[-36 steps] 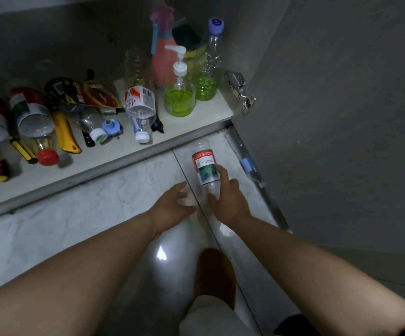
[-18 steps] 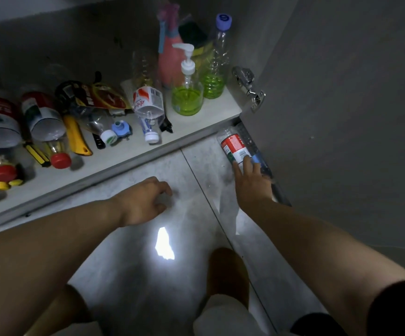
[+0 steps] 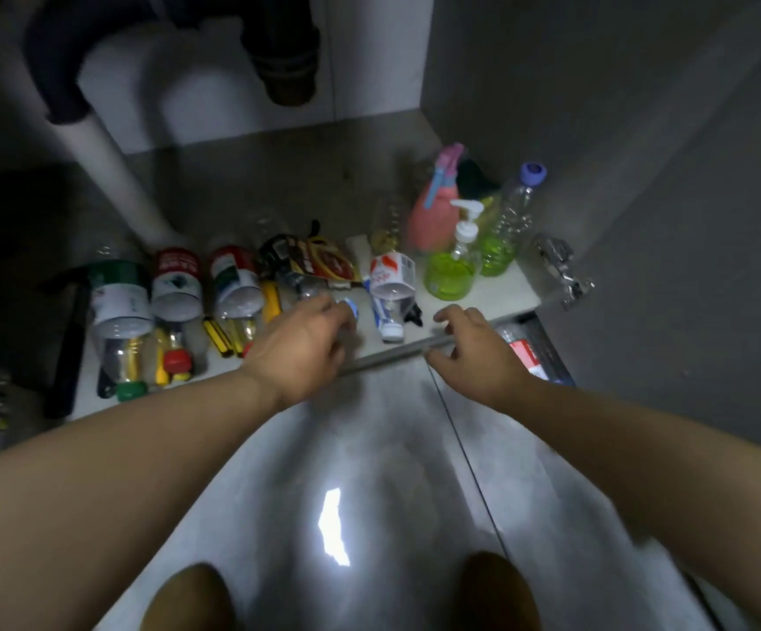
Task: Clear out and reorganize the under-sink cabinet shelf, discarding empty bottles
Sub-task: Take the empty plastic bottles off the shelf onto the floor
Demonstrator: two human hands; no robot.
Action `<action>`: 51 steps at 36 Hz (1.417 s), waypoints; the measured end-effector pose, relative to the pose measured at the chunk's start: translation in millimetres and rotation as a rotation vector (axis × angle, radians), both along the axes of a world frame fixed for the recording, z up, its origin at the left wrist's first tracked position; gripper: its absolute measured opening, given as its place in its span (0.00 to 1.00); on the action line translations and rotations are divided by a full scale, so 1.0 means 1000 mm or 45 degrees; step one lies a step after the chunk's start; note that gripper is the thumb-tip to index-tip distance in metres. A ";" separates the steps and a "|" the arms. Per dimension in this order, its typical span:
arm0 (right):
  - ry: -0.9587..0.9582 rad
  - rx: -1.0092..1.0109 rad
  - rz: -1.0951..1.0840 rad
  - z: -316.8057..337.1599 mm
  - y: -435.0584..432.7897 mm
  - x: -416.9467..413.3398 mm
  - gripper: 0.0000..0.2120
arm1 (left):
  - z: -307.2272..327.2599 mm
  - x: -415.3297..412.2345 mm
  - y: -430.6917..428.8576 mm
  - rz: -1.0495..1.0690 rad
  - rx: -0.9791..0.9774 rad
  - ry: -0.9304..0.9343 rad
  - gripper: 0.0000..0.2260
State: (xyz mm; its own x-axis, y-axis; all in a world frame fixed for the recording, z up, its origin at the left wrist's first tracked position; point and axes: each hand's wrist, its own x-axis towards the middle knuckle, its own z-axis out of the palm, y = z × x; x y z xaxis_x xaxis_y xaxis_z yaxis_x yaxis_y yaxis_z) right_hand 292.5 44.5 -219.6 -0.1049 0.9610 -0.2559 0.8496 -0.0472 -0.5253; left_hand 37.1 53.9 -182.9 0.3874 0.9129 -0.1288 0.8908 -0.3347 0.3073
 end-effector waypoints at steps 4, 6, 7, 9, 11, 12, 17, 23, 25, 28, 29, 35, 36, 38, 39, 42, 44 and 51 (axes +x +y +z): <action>0.023 -0.017 -0.106 0.009 0.036 -0.038 0.31 | -0.001 -0.027 0.011 0.432 0.226 -0.034 0.13; 0.027 -0.007 -0.200 0.007 0.052 -0.054 0.32 | -0.005 -0.039 0.014 0.676 0.267 -0.023 0.18; 0.037 -0.011 -0.253 0.005 0.060 -0.061 0.34 | -0.008 -0.044 0.015 0.794 0.240 -0.034 0.21; 0.042 -0.040 -0.344 -0.001 0.072 -0.074 0.38 | -0.015 -0.053 0.019 0.969 0.130 -0.109 0.27; 0.027 -0.083 -0.412 -0.009 0.081 -0.084 0.42 | -0.023 -0.061 0.023 1.022 0.050 -0.161 0.31; 0.029 -0.102 -0.446 -0.013 0.085 -0.087 0.43 | -0.026 -0.064 0.025 1.018 0.033 -0.157 0.32; 0.038 -0.096 -0.614 -0.020 0.097 -0.095 0.40 | -0.039 -0.074 0.037 1.000 -0.058 -0.097 0.39; -0.023 0.020 -0.558 -0.012 0.082 -0.094 0.34 | -0.049 -0.074 0.042 1.016 -0.064 -0.177 0.42; 0.072 0.053 -0.509 -0.009 0.071 -0.088 0.32 | -0.048 -0.074 0.044 1.052 -0.075 -0.238 0.42; 0.250 0.104 -0.402 -0.003 0.047 -0.072 0.30 | -0.041 -0.073 0.044 1.164 -0.087 -0.355 0.42; 0.283 0.114 -0.369 -0.003 0.038 -0.066 0.31 | -0.038 -0.072 0.042 1.192 -0.083 -0.378 0.40; 0.147 0.108 -0.202 -0.014 -0.023 -0.018 0.38 | -0.022 -0.058 0.016 1.202 0.050 -0.467 0.32; 0.136 0.093 -0.186 -0.017 -0.034 -0.009 0.39 | -0.019 -0.055 0.009 1.148 0.080 -0.487 0.33; 0.115 0.045 -0.167 -0.024 -0.056 0.008 0.39 | -0.014 -0.045 -0.008 0.986 0.140 -0.560 0.33; 0.088 0.022 -0.162 -0.027 -0.066 0.015 0.39 | -0.013 -0.038 -0.018 0.882 0.157 -0.579 0.33; -0.076 -0.055 -0.168 -0.038 -0.093 0.037 0.37 | -0.014 -0.014 -0.047 0.563 0.084 -0.571 0.36; -0.185 -0.124 -0.165 -0.045 -0.102 0.051 0.36 | -0.020 0.003 -0.066 0.386 -0.047 -0.592 0.36; -0.565 -0.184 -0.123 -0.069 -0.100 0.073 0.37 | -0.059 0.056 -0.114 0.168 -0.428 -0.534 0.34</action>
State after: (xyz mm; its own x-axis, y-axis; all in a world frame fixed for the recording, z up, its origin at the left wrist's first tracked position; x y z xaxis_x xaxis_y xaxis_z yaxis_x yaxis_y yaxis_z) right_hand 365.3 -55.2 -288.1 0.1332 0.9121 -0.3878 0.9785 -0.1832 -0.0948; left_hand 93.1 -60.1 -241.7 0.3536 0.8922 -0.2810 0.6969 -0.0509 0.7153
